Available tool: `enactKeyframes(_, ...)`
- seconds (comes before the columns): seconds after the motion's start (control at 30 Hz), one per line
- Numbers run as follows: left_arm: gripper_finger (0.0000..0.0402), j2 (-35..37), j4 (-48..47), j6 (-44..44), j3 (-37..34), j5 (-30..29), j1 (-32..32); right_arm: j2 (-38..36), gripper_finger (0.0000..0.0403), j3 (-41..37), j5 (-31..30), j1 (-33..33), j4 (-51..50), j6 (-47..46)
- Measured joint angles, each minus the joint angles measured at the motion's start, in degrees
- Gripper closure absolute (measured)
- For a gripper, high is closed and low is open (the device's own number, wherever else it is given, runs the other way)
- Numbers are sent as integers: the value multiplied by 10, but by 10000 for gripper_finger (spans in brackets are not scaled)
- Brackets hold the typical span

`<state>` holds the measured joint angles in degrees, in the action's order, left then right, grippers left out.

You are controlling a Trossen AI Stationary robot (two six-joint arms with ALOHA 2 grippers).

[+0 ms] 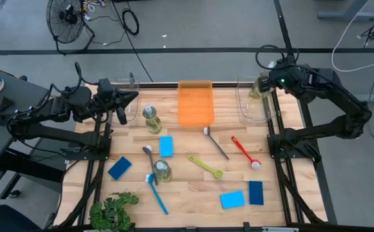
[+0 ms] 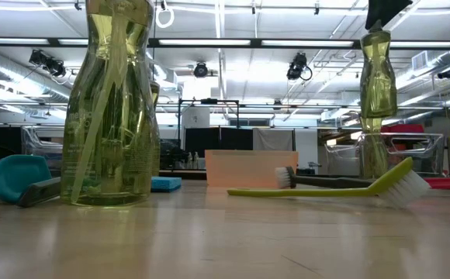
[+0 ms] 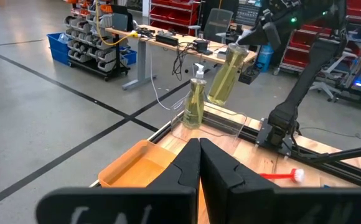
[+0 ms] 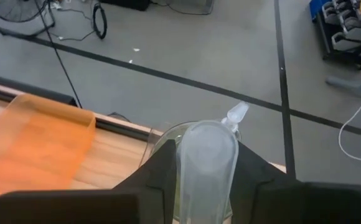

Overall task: Pick & Place Kitchen Sink Supplies
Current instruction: Put the yellow dish soap into the right transparent bin

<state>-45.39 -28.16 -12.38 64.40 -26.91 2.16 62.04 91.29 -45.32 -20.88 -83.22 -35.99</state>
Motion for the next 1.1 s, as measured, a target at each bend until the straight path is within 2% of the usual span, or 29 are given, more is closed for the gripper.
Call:
enactKeyframes(0.23,390,0,0,0,0,0,0,2,307,-7,0,-20,13,-10)
enactKeyframes(0.43,390,0,0,0,0,0,0,1,307,-75,19,-31,65,0)
enactKeyframes(0.6,390,0,0,0,0,0,0,1,307,-138,43,-49,150,16)
enactKeyframes(0.83,390,0,0,-4,0,2,0,1,307,-223,44,-86,259,20)
enactKeyframes(1.1,390,0,0,-4,0,2,0,2,307,-288,55,-134,383,25)
